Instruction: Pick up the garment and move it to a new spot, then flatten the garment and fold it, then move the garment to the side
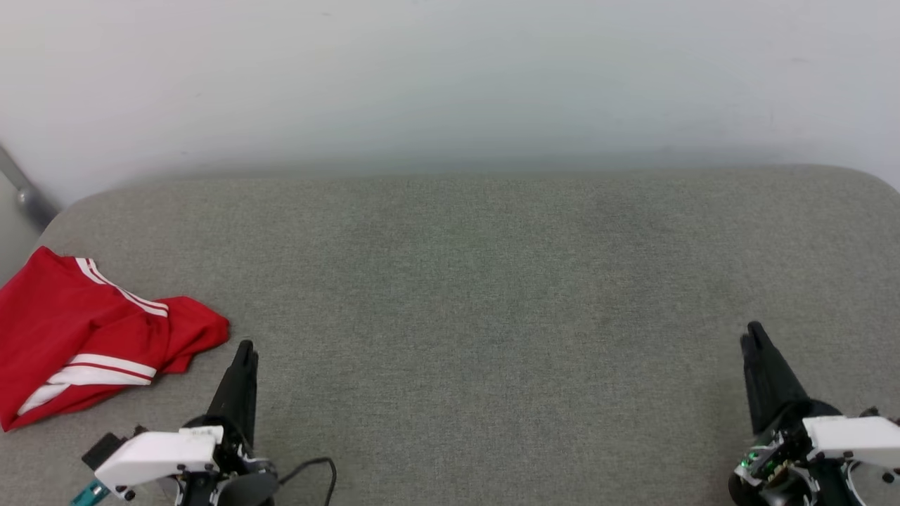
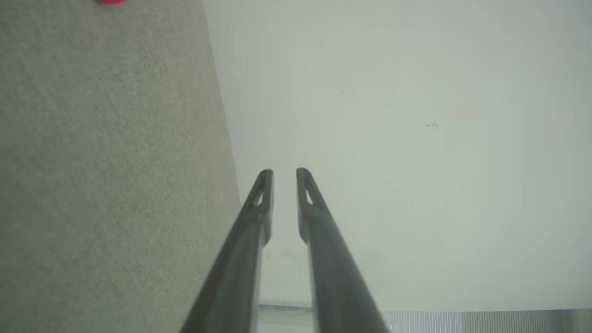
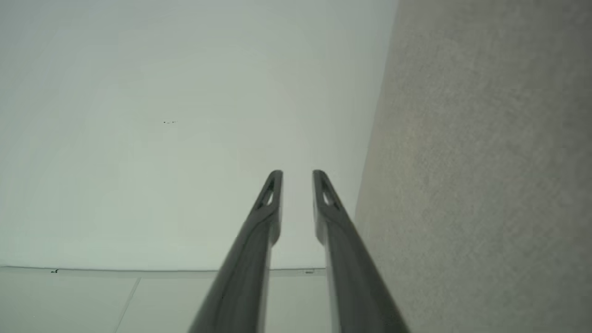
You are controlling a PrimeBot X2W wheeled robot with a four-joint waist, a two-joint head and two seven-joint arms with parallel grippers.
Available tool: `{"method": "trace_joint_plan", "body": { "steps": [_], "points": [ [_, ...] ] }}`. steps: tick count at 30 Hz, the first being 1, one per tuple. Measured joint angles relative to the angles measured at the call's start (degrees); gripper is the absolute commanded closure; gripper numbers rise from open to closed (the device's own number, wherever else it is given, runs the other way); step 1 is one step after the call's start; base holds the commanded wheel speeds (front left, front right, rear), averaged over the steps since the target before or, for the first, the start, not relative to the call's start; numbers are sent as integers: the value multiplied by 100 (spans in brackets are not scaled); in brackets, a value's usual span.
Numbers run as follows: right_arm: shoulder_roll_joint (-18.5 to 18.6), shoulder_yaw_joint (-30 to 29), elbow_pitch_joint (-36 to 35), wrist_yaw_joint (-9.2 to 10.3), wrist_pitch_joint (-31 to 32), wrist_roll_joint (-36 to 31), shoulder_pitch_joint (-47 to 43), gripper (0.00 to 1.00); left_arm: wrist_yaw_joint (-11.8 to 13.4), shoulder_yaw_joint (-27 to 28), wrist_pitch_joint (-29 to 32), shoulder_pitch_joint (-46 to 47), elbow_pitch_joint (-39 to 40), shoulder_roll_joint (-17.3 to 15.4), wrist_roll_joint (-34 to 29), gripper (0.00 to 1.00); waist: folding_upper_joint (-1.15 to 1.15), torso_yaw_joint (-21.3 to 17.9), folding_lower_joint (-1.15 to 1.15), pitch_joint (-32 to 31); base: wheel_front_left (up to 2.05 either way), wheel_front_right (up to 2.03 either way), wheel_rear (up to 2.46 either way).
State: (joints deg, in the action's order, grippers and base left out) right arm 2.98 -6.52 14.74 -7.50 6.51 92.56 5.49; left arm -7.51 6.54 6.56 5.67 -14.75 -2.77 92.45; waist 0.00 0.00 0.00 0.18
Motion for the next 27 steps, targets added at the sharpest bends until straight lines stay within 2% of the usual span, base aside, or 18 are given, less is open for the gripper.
{"method": "trace_joint_plan", "body": {
  "steps": [7, 13, 19, 27],
  "points": [
    [-5, 103, -24, 2, -134, -56, -105, 0, 2, -178, -149, -103, 14, 7, -38, 0, 0, -1, 0, 1, 0, 0, 0],
    [33, 277, -109, 2, -320, -381, -105, 0, 3, -364, -331, -103, 100, -4, -322, 0, 0, -1, 0, -2, 0, 0, 0],
    [108, 396, -166, 2, -479, -1111, -104, 0, 3, -403, -485, -102, 280, -3, -958, 0, 0, 2, 0, -1, 0, 0, 0],
    [123, 426, -342, 2, -660, -2517, -104, 0, 3, -526, -679, -102, 454, -5, -2064, 0, 0, 10, 0, -7, 0, 0, 0]
  ]
}}
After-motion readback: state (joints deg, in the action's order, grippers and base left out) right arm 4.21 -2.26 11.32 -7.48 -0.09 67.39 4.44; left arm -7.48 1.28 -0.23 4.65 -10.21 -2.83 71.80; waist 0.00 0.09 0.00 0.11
